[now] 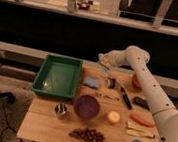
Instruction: Place towel in paper cup
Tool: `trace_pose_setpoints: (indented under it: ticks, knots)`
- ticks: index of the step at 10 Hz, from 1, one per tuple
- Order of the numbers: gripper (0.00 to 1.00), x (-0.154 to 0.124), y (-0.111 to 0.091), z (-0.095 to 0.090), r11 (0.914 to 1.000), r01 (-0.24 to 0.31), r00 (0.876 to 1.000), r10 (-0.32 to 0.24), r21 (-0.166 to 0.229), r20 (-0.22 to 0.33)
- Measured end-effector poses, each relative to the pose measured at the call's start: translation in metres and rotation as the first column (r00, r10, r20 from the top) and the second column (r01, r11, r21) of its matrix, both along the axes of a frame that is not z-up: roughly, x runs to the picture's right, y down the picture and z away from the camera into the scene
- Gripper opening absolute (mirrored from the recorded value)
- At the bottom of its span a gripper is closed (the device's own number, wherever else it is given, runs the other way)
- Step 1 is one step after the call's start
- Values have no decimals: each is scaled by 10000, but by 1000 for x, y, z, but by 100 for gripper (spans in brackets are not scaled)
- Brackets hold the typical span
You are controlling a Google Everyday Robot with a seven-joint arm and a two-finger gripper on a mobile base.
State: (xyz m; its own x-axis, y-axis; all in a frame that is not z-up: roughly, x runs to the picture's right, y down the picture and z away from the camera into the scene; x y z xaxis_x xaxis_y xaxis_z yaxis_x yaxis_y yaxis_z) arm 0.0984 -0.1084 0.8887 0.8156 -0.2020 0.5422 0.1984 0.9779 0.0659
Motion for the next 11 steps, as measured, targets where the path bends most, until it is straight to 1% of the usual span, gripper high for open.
trace_pose_setpoints:
  ticks: [3, 4, 7, 11]
  knots:
    - [5, 4, 0, 8, 9998, -172, 9998, 172, -35, 42]
    - [5, 8, -3, 9, 9997, -224, 9997, 224, 73, -7]
    - [5, 16, -5, 9, 9994, -226, 9997, 229, 254, -127]
    - [5, 15, -5, 11, 9994, -188, 9997, 193, 298, -170]
